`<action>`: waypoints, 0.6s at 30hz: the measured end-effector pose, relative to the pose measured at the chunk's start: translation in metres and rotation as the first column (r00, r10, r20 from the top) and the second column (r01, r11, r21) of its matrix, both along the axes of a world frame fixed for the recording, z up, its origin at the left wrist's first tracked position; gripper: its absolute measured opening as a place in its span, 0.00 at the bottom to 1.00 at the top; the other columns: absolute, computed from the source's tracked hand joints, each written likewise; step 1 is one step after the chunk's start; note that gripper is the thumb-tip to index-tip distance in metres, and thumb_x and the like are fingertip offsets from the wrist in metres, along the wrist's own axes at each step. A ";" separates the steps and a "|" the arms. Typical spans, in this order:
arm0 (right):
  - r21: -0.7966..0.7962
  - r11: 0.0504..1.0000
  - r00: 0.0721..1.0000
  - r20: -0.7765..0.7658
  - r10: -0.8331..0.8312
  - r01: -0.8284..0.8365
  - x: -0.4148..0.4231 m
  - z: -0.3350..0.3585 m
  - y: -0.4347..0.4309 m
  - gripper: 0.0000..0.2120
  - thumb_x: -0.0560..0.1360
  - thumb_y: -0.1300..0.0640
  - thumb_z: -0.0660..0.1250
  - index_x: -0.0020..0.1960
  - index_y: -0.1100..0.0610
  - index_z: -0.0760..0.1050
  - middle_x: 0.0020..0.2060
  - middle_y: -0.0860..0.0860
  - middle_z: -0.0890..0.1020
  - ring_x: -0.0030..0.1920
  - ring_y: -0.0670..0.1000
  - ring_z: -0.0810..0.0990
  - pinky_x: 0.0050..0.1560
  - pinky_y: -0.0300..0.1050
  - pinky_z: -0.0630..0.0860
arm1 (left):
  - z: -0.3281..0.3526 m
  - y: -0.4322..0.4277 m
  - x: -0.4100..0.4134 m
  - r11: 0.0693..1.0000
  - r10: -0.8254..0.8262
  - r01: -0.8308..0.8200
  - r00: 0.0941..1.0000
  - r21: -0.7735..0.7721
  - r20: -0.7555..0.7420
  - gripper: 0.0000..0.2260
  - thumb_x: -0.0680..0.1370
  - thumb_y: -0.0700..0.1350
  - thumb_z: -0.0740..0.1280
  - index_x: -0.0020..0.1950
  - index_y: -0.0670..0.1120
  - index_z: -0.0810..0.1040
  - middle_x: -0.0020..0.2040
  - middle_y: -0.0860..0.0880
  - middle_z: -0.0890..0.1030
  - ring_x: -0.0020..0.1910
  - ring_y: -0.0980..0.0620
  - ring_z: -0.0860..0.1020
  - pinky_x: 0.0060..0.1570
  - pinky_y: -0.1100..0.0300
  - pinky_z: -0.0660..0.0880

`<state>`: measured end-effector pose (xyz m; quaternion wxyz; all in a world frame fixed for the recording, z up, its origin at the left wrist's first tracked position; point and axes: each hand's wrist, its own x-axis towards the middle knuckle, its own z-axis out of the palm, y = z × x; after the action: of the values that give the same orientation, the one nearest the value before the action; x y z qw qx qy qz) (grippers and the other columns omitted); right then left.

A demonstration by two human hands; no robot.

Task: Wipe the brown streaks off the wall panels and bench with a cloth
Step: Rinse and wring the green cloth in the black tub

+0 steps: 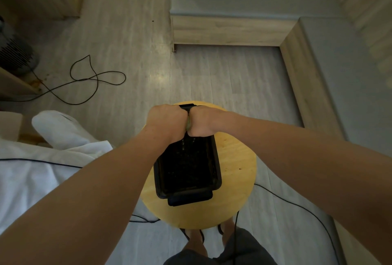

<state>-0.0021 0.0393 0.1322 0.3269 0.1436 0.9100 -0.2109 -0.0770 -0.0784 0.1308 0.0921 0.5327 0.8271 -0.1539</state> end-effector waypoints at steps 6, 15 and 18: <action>-0.128 0.983 0.989 0.091 -0.118 0.129 0.004 0.005 0.004 0.14 0.73 0.59 0.68 0.31 0.57 0.69 0.26 0.52 0.69 0.29 0.54 0.68 0.31 0.45 0.65 | 0.010 -0.002 0.006 0.999 -0.040 0.040 0.999 -0.002 -0.002 0.04 0.78 0.48 0.66 0.45 0.50 0.74 0.33 0.53 0.67 0.35 0.50 0.72 0.37 0.56 0.68; -0.287 0.913 0.921 -0.176 -0.348 0.290 0.037 -0.001 0.005 0.13 0.76 0.59 0.71 0.57 0.57 0.71 0.43 0.52 0.79 0.43 0.51 0.78 0.40 0.46 0.73 | 0.006 0.006 0.007 0.958 0.275 -0.287 0.926 0.006 0.259 0.13 0.77 0.45 0.71 0.52 0.45 0.68 0.42 0.48 0.73 0.38 0.50 0.74 0.36 0.55 0.71; -0.609 0.585 0.739 0.004 -0.674 0.536 0.068 0.017 0.025 0.20 0.79 0.63 0.64 0.69 0.52 0.68 0.52 0.54 0.78 0.49 0.52 0.79 0.51 0.49 0.80 | 0.022 0.021 0.016 0.850 0.491 -0.489 0.603 -0.196 0.629 0.32 0.71 0.51 0.80 0.61 0.46 0.60 0.49 0.45 0.76 0.42 0.49 0.77 0.37 0.54 0.76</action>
<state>0.0661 0.0640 0.1488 0.1551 0.3160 0.7282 -0.5881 -0.0614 -0.0579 0.1531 0.4165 0.3046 0.8535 0.0735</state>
